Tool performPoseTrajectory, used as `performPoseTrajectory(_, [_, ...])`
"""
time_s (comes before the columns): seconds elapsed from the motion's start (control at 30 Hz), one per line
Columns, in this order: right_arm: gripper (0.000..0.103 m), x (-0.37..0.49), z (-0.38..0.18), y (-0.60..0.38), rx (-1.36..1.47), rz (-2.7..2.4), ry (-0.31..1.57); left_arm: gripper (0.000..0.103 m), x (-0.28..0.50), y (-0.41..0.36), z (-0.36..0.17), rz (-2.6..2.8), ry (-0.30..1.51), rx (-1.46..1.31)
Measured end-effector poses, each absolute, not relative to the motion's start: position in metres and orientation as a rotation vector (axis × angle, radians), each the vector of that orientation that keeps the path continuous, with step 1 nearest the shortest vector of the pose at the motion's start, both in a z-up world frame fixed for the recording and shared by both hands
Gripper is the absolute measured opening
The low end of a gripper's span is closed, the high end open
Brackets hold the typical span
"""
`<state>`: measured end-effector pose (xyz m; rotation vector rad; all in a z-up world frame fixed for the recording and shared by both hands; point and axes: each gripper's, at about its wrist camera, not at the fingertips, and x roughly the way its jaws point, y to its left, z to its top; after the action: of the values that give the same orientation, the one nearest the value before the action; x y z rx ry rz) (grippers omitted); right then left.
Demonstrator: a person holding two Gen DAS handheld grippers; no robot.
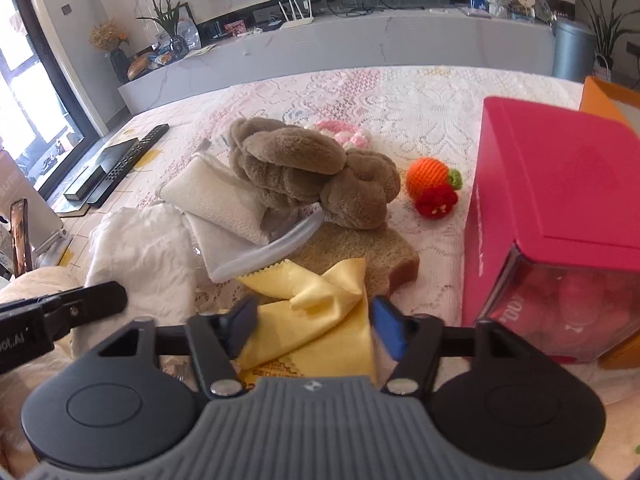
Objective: Organize soft objects
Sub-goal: 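Grasp the white cloth with the left tool while the right tool grasps the yellow cloth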
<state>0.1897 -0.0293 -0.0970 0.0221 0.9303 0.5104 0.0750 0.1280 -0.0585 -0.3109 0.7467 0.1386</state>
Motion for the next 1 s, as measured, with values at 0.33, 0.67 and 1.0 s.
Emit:
performPoseTrajectory(0.33, [0.0, 0.177, -0.085, -0.034, -0.015, 0.542, 0.852, 0.013, 0.071, 0.124, -0.055, 0.115, 0.698, -0.302])
performPoseTrajectory(0.67, [0.0, 0.147, -0.023, -0.067, 0.034, 0.534, 0.699, 0.013, 0.056, 0.106, -0.026, 0.09, 0.627, -0.266])
performPoseTrajectory(1.0, [0.001, 0.124, 0.026, -0.133, 0.096, 0.458, 0.604, 0.013, 0.05, 0.056, 0.019, -0.036, 0.539, -0.208])
